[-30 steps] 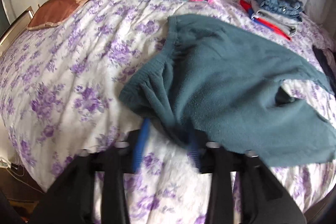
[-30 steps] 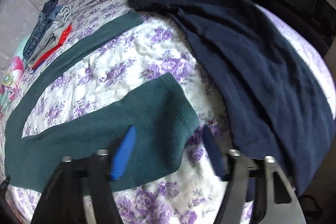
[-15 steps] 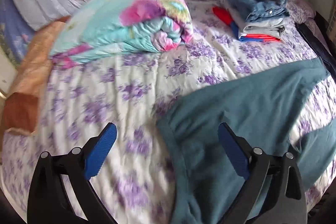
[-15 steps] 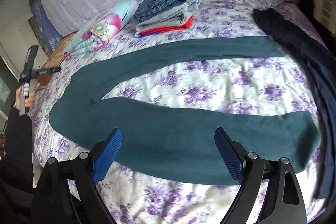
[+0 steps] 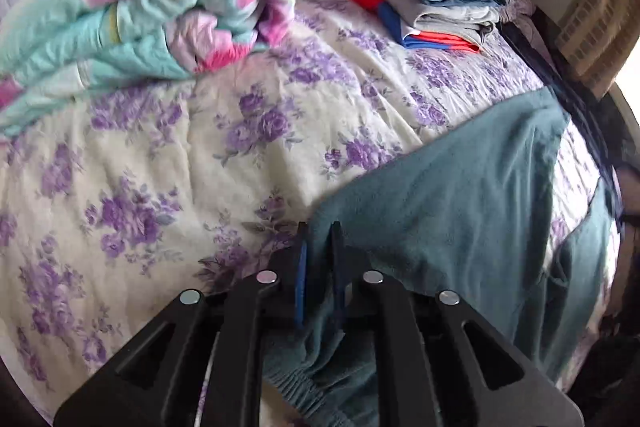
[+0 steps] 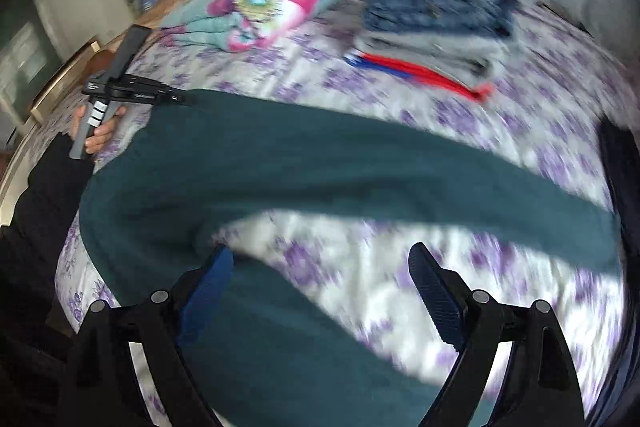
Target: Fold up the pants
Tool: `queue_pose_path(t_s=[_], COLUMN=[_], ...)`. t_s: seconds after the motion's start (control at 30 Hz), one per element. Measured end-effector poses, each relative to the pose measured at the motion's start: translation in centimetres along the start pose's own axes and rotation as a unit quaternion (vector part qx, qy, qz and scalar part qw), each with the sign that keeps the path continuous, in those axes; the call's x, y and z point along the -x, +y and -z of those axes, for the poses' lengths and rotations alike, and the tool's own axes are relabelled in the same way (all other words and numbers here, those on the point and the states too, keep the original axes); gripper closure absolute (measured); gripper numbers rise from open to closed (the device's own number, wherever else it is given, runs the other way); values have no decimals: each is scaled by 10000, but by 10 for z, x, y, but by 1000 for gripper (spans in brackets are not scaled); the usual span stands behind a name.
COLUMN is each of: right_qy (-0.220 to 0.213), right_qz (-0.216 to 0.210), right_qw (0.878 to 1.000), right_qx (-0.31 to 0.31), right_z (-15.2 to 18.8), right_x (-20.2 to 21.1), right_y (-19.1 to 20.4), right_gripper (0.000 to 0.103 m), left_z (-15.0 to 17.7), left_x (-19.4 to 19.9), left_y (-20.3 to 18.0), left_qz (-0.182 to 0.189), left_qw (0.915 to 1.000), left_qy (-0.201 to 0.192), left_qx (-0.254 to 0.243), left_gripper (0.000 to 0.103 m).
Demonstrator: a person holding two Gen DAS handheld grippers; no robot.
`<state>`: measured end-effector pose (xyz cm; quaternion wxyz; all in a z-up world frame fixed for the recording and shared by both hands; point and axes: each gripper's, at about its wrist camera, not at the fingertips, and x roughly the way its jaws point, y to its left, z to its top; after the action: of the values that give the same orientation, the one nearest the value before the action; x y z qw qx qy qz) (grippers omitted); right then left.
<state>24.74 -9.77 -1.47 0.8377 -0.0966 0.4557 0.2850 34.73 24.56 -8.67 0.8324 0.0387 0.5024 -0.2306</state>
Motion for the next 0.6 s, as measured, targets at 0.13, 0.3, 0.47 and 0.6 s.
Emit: queue_pose_path(t_s=[0.13,0.3,0.47,0.6], right_qy=[357,897,1379,1582], right_qz=[-278,-807,-1167,-1737], right_qw=[9951,9877,9750,9619], right_qx=[880,995,1291,1400], right_z=[-77,-118,-129,-119], right_x=[-73,-134,-176,-182], right_y=[4,-4,6,18], right_gripper=[13,13,33,101], left_z=[4,7,6,6], left_x=[5,20,18,16], left_y=[-4,3,0,0], left_qz=[-23,202,161,161], left_qw=[9999,9991,9991,9990], left_qy=[-128,-378,-402,-408], left_qx=[-46,45,14,51], left_gripper=[98,98,98,98])
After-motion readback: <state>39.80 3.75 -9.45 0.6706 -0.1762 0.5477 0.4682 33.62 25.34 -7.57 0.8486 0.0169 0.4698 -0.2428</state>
